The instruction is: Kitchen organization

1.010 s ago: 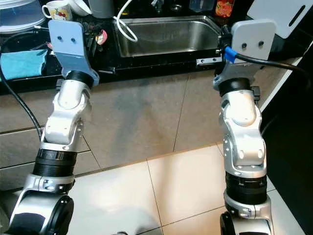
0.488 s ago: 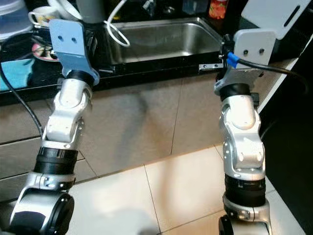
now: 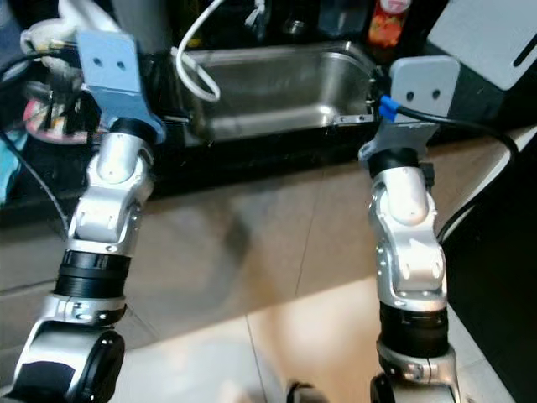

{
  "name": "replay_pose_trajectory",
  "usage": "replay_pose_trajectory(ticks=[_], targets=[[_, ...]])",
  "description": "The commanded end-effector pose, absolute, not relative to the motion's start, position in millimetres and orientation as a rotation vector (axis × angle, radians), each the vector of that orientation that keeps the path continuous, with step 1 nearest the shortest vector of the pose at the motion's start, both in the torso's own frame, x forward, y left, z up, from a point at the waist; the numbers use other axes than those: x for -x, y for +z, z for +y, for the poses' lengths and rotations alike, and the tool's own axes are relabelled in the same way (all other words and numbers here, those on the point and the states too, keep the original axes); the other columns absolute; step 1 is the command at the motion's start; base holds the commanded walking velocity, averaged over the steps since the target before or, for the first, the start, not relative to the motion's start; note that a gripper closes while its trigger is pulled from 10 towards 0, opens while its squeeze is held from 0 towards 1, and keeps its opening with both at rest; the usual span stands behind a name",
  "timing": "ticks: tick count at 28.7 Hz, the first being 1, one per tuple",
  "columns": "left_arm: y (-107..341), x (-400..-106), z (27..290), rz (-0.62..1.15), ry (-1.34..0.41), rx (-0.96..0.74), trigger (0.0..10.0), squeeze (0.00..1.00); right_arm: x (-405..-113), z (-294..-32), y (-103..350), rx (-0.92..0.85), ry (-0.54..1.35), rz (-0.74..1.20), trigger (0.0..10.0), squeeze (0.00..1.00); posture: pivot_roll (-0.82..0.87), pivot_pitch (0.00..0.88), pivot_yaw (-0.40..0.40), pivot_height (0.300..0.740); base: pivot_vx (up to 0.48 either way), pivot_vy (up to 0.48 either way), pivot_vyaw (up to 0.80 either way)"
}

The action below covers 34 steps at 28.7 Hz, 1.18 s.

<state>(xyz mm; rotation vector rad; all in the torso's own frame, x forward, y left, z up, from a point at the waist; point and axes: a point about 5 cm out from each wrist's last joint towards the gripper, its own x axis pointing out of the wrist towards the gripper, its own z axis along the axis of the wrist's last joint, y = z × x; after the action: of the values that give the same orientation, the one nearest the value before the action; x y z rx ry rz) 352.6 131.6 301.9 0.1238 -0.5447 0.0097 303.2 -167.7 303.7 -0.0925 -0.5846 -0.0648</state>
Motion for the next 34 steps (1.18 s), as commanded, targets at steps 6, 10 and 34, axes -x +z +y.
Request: replay_pose_trajectory(ticks=[6, 10, 34], targets=[[300.5, -352.3, 132.6, -0.541, 0.015, -0.125, 10.0, 0.00, -302.7, -167.7, 303.0, 0.091, -0.061, -0.586, 10.0, 0.00, 0.03, 0.080, -0.007, 0.740, 0.253, 0.000, 0.00], [300.9, -351.8, 131.6, -0.543, 0.011, -0.126, 10.0, 0.00, -303.0, -167.1, 302.4, 0.090, -0.059, -0.584, 10.0, 0.00, 0.04, 0.082, -0.007, 0.740, 0.000, 0.000, 0.00], [295.0, -352.8, 127.5, -0.498, -0.013, -0.100, 10.0, 0.00, -303.4, -164.4, 300.7, 0.085, -0.049, -0.576, 10.0, 0.00, 0.03, 0.092, -0.011, 0.740, 0.000, 0.000, 0.00]])
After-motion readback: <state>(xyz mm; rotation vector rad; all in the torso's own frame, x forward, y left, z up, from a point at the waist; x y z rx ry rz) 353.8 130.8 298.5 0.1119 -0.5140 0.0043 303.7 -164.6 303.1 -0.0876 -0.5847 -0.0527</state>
